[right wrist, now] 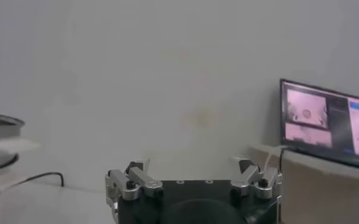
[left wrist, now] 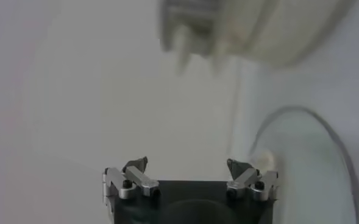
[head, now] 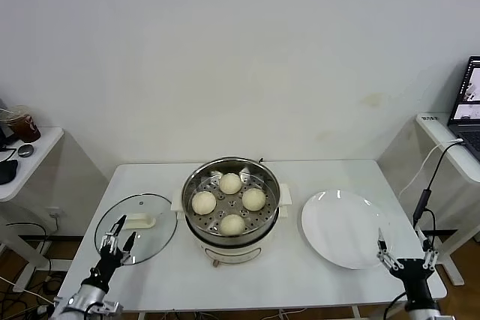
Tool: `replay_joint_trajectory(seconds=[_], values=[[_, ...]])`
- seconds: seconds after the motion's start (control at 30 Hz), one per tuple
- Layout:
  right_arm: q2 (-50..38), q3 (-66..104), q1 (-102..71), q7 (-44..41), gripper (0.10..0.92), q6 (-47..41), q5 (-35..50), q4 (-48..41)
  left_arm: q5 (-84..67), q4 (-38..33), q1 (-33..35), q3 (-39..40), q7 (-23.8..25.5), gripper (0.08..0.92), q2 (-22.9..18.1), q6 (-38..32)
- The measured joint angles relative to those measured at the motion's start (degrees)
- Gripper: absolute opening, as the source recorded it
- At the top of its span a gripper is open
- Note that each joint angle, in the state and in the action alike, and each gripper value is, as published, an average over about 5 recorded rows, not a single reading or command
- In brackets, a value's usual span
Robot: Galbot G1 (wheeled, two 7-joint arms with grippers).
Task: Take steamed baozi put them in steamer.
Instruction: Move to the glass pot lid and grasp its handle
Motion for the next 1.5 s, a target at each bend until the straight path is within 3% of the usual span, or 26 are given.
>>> replay_joint_trajectory(seconds=[0.33,0.67,1.33,1.5], values=[[2.4,0.4,-1.6,0.0,0.823,0.0,-1.2,0.6,7.6,10.9,-9.9,2.5,0.0,0.823,2.0,0.0],[3.1,0.0,-2.1,0.0,0.823,0.2,-2.7,0.2,10.3,16.7,-16.6,4.3,0.2,0.793,2.0,-0.1],[3.6,-1.4,-3.1,-0.5,0.823,0.1,-4.5,0.4,9.8,23.1,-21.9,5.4,0.1,0.223,1.9,-1.5],[3.4,-1.6,-3.2,-0.6,0.823,0.1,-4.6,0.5,8.5,21.8,-20.5,4.8,-0.5,0.152,2.3,-1.0]])
